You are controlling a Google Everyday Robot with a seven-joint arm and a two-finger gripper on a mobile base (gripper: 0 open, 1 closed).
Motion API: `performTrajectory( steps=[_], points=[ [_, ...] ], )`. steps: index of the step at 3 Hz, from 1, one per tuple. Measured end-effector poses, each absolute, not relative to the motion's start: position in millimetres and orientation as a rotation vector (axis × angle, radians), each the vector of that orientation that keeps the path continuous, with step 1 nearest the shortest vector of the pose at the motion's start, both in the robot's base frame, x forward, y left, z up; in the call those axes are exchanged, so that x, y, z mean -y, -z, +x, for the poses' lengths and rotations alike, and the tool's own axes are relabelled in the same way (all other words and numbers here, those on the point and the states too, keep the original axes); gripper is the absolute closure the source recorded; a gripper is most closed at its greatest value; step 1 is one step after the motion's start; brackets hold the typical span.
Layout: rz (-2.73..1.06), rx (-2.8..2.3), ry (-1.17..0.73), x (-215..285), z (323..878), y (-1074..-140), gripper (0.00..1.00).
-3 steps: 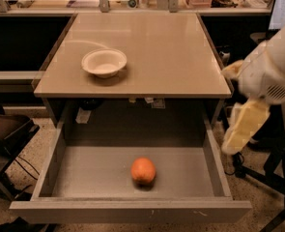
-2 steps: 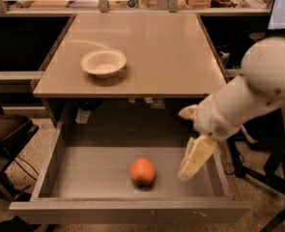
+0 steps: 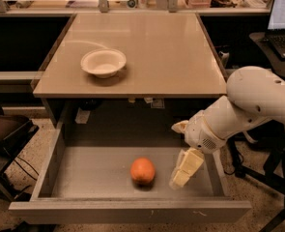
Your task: Pick orange from top drawer and place on counter
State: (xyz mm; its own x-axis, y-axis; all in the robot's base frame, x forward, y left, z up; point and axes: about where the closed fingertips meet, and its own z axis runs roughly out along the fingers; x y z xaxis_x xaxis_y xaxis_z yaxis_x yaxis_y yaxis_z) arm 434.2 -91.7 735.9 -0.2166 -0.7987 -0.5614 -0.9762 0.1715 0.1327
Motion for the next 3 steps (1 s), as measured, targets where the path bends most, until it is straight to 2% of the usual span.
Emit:
performTrajectory(
  steps=[3],
  points=[
    [-1.514, -2.107, -0.574, 84.4, 464.6, -732.3, 0.00]
  ],
)
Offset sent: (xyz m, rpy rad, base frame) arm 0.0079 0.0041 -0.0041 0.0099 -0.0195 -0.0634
